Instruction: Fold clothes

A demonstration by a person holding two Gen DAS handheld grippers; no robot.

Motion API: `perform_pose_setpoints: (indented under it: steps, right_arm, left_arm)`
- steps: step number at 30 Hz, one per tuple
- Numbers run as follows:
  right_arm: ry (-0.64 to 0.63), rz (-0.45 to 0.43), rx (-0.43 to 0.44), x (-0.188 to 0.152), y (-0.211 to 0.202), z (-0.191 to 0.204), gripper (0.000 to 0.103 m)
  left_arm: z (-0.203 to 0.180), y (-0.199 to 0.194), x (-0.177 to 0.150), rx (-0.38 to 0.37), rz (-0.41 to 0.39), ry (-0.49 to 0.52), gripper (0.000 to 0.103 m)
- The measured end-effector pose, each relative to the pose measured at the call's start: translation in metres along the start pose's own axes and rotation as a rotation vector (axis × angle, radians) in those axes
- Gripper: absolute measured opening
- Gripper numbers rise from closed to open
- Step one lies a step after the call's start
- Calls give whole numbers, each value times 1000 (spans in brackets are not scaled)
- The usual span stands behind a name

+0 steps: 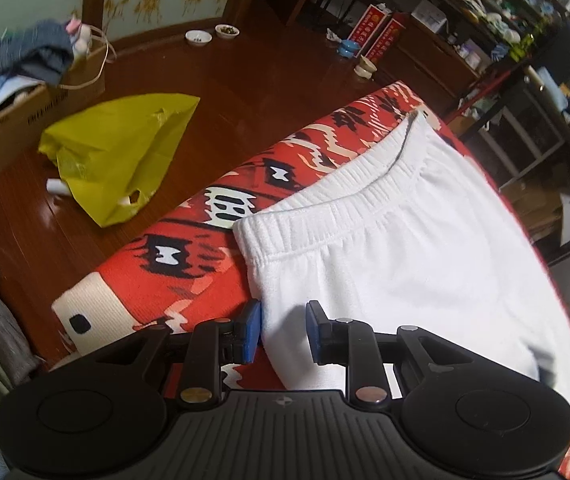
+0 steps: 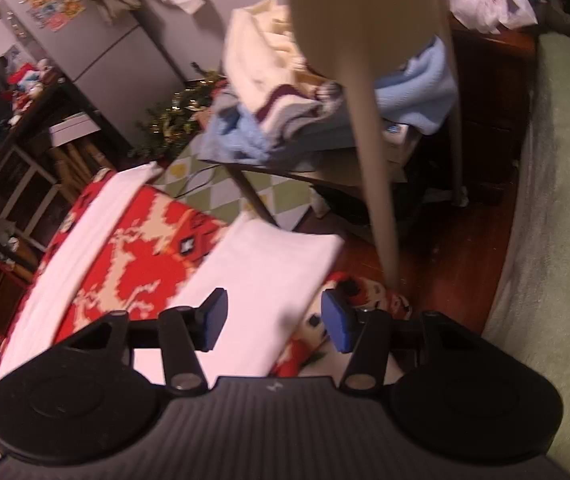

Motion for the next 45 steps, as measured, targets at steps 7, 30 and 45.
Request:
perform_pose_setpoints:
  steps: [7, 30, 45]
  right_arm:
    - [43, 24, -13, 6, 38, -9, 46]
    - [194, -7, -58, 32, 51, -19, 2]
    - [192, -125, -23, 61, -26, 1, 0]
  left_arm:
    - [0, 2, 4, 5, -8, -4, 21]
    - [4, -9, 12, 13, -51, -42, 3]
    - [-5, -96, 28, -94, -179, -89, 2]
Point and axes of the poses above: each gripper's, at about its wrist camera, not at the fingertips, and y roughly the way its jaws point, z to its left, x to its top, the point moved 7 cm from there along y, roughly the way its jaws point, and after that the axes turned 8 degrees about z, right-handed, at the moved point
